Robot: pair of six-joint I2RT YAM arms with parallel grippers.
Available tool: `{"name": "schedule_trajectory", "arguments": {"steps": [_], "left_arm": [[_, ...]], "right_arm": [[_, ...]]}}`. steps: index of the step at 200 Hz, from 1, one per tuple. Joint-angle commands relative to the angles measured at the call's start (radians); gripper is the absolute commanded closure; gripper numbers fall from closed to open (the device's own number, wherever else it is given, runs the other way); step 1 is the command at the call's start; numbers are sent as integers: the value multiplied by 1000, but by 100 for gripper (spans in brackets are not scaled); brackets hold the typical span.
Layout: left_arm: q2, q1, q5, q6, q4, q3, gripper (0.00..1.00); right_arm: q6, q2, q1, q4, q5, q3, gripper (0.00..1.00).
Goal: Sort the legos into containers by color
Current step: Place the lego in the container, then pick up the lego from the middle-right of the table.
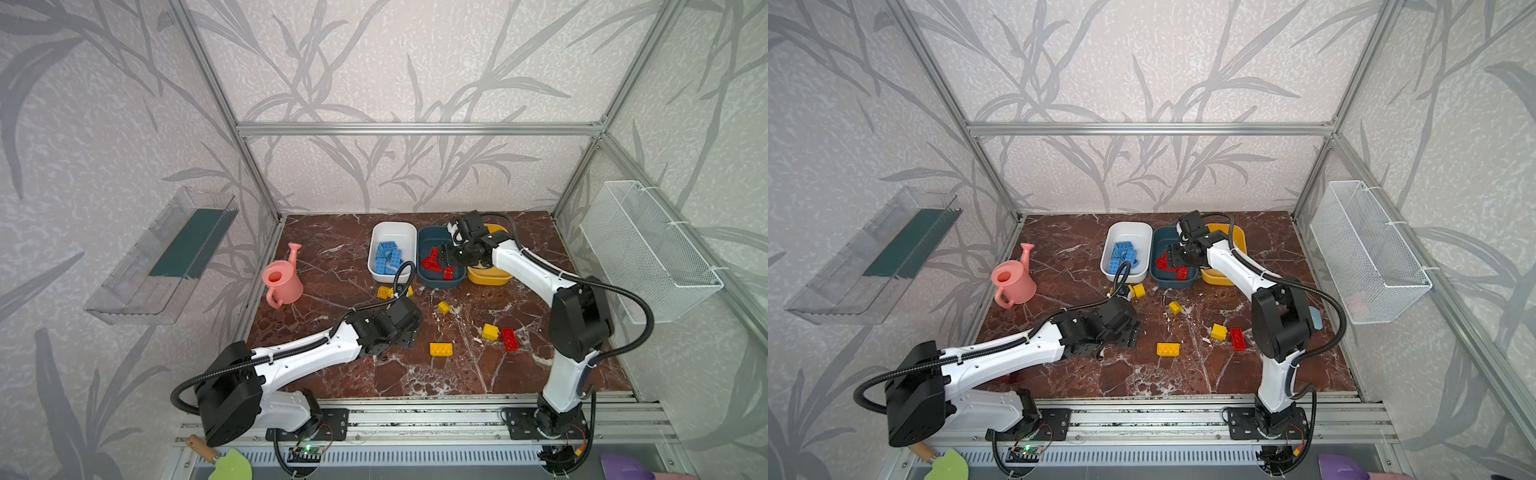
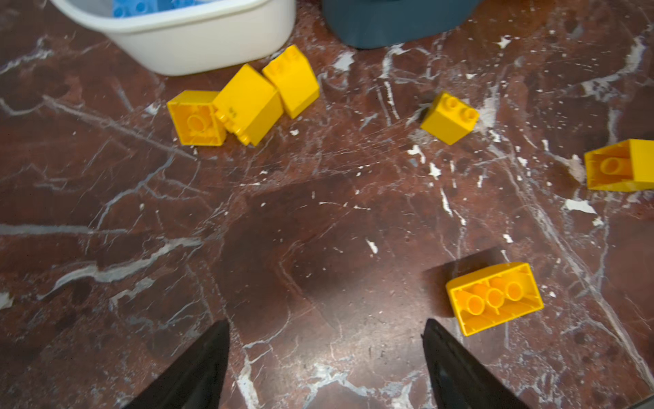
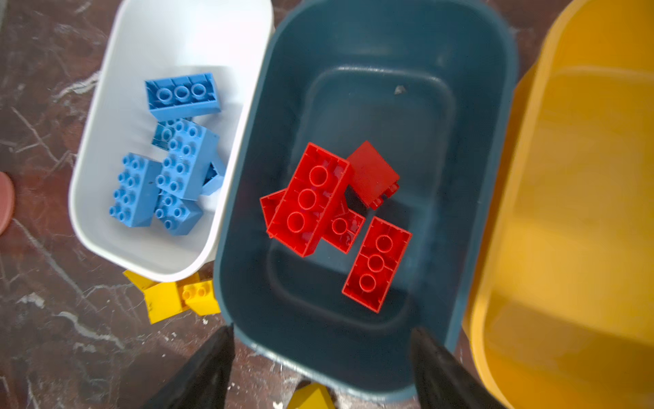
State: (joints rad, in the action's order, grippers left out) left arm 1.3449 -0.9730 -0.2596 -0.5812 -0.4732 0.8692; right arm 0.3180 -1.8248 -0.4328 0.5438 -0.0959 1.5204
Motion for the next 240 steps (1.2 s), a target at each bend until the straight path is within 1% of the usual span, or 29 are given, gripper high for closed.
{"name": "schedule_trajectory", "arguments": {"steps": [1, 17, 37, 78, 104, 138, 173, 183, 213, 240], "left_arm": [[54, -39, -20, 81, 28, 46, 15], [123, -44, 33, 132, 56, 86, 15], [207, -61, 86, 160, 77, 158, 15], [387, -150, 122, 202, 101, 347, 15], [529, -208, 114, 246, 85, 488, 16], [673, -260, 142, 299, 79, 637, 17], [792, -295, 180, 382, 47, 792, 17], [820, -296, 190, 420, 40, 823, 18], [892, -290, 209, 534, 27, 890, 18], [948, -273, 248, 576, 16, 952, 18]], "right_arm": [[-22, 158, 26, 3, -6, -52, 15], [-18, 235, 61, 21, -35, -81, 12], [1, 321, 117, 26, -88, -127, 10], [39, 465, 213, 27, -148, -198, 6], [53, 519, 251, 52, -115, -194, 6], [60, 555, 296, 60, -108, -169, 4], [74, 556, 333, 38, -151, -174, 4], [82, 555, 346, 26, -173, -181, 4], [136, 552, 423, -27, -287, -192, 4], [148, 550, 449, -44, -317, -182, 4]]}}
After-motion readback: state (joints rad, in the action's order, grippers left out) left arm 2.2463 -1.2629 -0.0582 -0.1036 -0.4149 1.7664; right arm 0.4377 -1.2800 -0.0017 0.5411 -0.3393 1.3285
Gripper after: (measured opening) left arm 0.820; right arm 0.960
